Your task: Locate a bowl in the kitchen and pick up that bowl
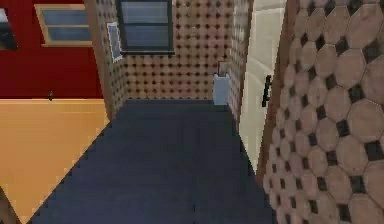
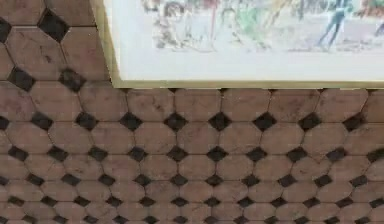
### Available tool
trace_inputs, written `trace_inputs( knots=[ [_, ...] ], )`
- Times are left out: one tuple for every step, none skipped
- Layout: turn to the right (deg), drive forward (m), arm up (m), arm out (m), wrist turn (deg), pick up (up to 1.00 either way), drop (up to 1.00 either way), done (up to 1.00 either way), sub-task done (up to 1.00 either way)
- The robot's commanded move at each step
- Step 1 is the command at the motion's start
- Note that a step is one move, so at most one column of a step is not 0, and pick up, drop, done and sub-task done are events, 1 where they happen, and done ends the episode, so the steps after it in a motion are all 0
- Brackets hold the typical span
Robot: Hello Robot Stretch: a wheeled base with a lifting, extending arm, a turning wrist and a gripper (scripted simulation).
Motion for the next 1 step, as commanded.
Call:
trace_inputs(
  knots=[
    [-45.0,0.0,0.0,0.0,0.0,0.0,0.0,0.0,0.0]
  ],
)
